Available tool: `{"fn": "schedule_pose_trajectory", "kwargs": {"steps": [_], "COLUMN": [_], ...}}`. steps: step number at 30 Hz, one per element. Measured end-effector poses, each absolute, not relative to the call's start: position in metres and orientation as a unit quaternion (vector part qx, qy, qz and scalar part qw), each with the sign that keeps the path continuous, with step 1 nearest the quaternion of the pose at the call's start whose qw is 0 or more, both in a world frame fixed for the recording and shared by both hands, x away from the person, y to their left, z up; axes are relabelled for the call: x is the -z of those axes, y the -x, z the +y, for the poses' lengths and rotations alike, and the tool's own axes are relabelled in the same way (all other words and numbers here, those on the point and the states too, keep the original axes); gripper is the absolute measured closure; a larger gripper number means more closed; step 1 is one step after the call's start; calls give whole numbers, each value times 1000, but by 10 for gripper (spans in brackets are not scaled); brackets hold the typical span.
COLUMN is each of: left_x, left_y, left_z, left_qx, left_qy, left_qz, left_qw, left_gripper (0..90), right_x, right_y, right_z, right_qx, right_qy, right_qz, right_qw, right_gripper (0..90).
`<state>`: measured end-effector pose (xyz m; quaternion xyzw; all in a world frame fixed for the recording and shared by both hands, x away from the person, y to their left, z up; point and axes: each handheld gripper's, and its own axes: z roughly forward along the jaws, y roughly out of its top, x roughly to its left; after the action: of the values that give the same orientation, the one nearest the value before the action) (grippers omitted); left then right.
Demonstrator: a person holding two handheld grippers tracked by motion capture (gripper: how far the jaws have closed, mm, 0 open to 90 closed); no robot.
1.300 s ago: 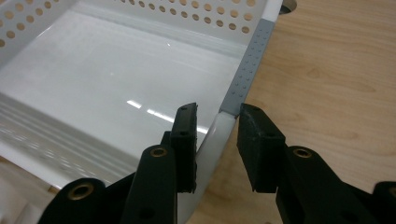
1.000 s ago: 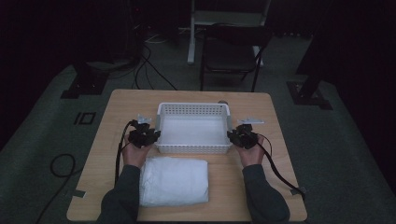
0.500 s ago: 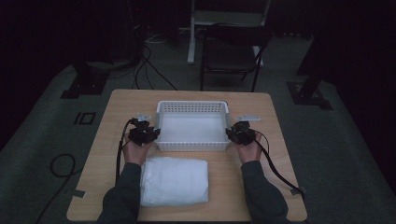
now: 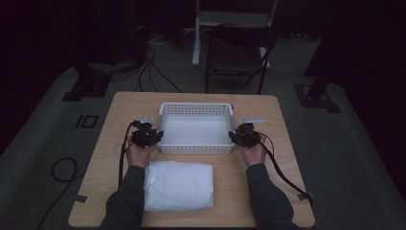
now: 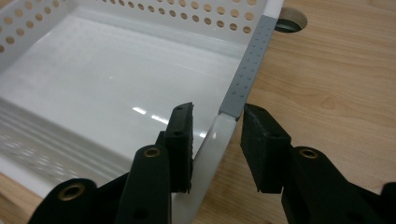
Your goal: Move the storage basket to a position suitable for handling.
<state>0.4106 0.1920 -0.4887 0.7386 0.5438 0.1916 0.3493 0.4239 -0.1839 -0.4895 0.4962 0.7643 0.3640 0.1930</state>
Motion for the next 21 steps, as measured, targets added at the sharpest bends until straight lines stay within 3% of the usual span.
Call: {"fn": "schedule_pose_trajectory", "kwargs": {"steps": [3, 5, 13, 21], "left_x": [488, 483, 471, 468], "left_y": [-409, -403, -376, -341], "left_z": [193, 197, 211, 220], "left_qx": [-197, -204, -221, -222], "left_qy": [-737, -730, -725, -725], "left_qz": [547, 547, 540, 530], "left_qw": [344, 355, 366, 381], "left_gripper": [575, 540, 441, 401], "right_x": [488, 482, 462, 468], "right_y": [-423, -418, -388, -350], "right_z": [-183, -186, -196, -184], "right_qx": [-364, -368, -371, -380], "right_qy": [-493, -496, -480, -443], "right_qz": [766, 760, 761, 782], "right_qw": [195, 203, 229, 218], "right_gripper": [635, 534, 424, 398]}}
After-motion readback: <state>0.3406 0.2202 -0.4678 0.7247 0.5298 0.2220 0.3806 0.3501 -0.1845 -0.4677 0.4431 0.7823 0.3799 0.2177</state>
